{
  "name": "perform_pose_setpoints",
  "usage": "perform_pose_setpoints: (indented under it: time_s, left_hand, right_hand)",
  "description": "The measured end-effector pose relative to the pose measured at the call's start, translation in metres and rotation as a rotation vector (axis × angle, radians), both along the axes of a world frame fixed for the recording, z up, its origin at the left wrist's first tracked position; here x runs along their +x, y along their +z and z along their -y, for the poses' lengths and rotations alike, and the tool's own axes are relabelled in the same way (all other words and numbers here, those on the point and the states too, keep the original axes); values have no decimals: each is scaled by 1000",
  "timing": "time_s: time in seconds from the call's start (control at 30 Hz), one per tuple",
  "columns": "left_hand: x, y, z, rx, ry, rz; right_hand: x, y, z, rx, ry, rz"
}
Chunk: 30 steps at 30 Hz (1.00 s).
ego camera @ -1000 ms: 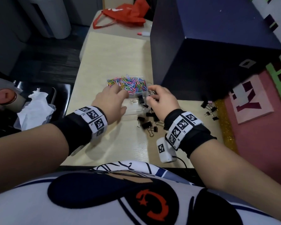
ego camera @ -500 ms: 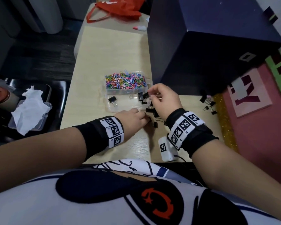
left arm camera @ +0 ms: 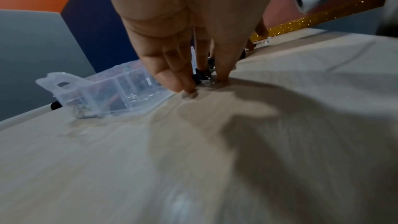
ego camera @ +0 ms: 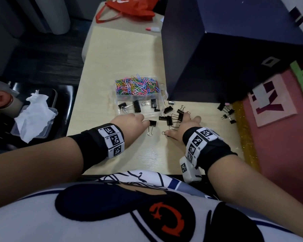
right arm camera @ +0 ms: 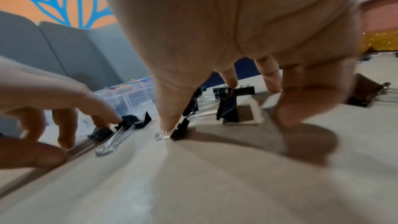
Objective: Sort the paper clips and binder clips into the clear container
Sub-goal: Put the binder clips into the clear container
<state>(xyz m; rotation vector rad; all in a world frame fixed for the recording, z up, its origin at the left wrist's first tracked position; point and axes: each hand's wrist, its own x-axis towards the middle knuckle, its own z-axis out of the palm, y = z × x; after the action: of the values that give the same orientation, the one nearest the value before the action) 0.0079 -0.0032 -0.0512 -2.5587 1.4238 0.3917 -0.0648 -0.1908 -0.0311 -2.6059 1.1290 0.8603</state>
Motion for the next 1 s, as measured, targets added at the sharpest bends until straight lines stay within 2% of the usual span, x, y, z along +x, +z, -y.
perform_pose_setpoints:
  time_s: [0.17,0.37,0.57,0.67,0.8,0.87,0.93,1.0]
  left_hand:
    - [0,2,6,-11,82,-94]
    - [-3,6,8,-11,113,-119]
    - [-1,18,9,-40,107,-178]
    - [4,34,10,-161,127,-200]
    - [20,50,8,-456,249,-169]
    - [32,51,2,-541,331,-139]
    - [39,50,-6,-542,370,-94]
    - [36,46,-12,-541,337,-52]
  right_hand:
    - [0,-10,-6,41,42,204]
    - [-4,-11,0,87,98,336]
    - [-2,-5,2,134,7,501]
    - [7,8,0,139,-24,674]
    - [22,27,-11,171,131,838]
    - [29,31,-16,200,180,869]
    - [32,31,-16,181,159,860]
    - [30,28,-12,103,148,766]
